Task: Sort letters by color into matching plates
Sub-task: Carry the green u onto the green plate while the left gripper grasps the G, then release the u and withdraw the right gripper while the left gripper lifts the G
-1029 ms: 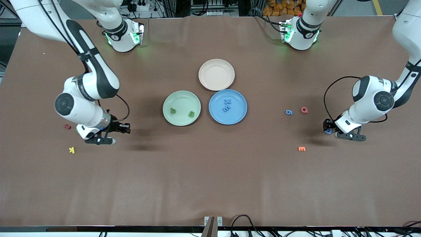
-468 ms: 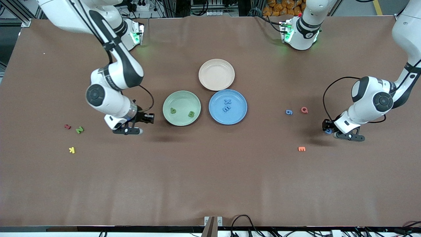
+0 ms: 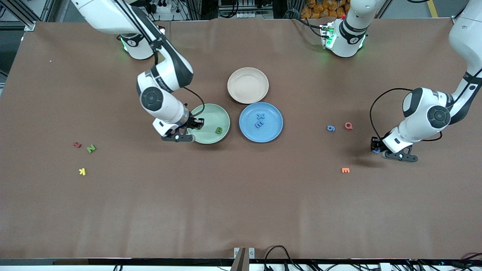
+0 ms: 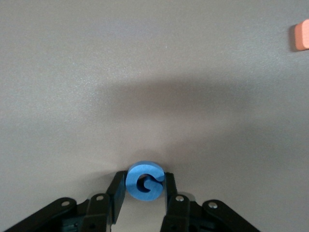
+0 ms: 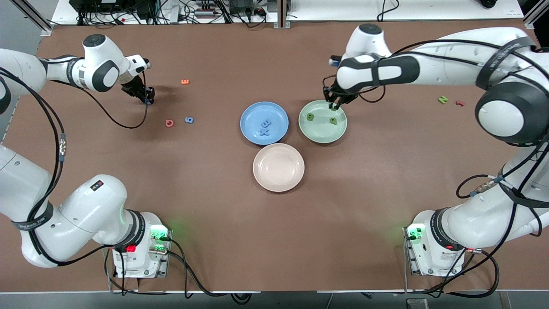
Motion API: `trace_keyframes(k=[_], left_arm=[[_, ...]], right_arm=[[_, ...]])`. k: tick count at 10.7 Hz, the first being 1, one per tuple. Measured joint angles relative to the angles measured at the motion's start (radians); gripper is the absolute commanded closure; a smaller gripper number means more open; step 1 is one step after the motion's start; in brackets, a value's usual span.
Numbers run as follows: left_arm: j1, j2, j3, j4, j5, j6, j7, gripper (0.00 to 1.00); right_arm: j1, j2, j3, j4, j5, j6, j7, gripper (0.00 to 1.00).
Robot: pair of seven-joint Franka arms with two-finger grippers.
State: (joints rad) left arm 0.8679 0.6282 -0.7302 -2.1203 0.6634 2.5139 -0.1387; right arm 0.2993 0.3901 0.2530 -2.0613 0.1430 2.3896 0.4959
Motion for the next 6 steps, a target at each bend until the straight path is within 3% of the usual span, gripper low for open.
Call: trace_keyframes(k=[2, 4, 6], left_arm=[[0.000, 0.004, 0.000, 0.003, 0.000, 0.000, 0.000, 0.71], [0.000, 0.007, 0.000, 0.007, 0.000, 0.000, 0.000, 0.96], [-0.001, 0.009, -0.001, 0.010, 0.015, 0.000, 0.001, 1.00]], right_arm=[[0.055, 0.030, -0.020, 0.013, 0.000, 0.010, 0.026, 1.00], [0.074, 0.049, -0.027, 0.022, 0.000, 0.016, 0.037, 0.00], [0.075, 0.056, -0.028, 0.033, 0.000, 0.017, 0.060, 0.00]])
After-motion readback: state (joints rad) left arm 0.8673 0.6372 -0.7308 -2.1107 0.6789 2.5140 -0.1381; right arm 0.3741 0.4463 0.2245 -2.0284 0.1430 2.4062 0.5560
